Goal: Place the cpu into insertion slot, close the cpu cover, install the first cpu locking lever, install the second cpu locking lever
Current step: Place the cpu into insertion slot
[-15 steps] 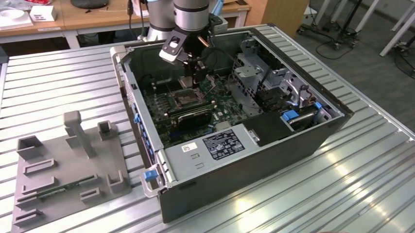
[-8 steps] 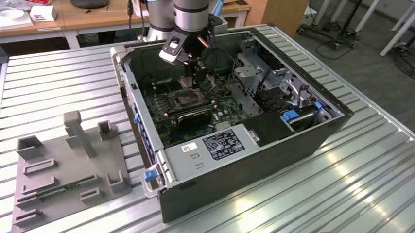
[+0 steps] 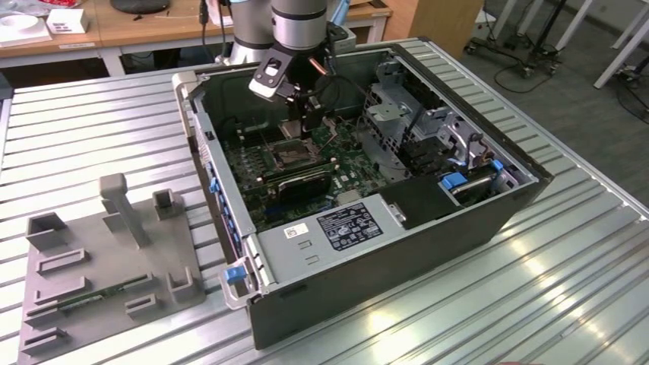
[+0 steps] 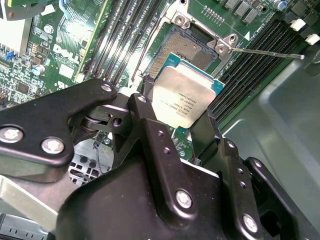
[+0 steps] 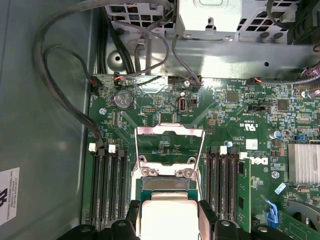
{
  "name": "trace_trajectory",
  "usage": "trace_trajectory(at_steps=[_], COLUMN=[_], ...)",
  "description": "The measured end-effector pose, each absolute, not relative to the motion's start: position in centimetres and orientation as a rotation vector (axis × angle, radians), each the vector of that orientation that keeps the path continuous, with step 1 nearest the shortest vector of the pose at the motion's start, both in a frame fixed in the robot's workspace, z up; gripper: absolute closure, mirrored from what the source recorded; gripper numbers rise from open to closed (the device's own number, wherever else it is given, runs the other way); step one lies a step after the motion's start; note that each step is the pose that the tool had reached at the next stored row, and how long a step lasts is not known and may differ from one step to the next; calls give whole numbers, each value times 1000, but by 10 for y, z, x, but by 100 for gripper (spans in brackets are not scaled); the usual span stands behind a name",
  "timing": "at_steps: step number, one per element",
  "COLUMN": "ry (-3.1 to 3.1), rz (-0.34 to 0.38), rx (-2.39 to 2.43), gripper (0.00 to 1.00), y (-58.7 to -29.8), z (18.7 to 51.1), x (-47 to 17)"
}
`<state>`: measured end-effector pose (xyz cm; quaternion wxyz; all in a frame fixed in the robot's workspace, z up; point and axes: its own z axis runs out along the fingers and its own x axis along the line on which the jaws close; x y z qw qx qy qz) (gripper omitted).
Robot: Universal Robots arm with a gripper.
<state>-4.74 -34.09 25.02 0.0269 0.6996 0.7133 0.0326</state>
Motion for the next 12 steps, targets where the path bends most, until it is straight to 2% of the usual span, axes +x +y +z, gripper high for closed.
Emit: trace_trajectory(at_steps=[12], ry=[2203], rz=[101], rx=[2161], gripper=[46], y=[-341], z=[242], x=[-47])
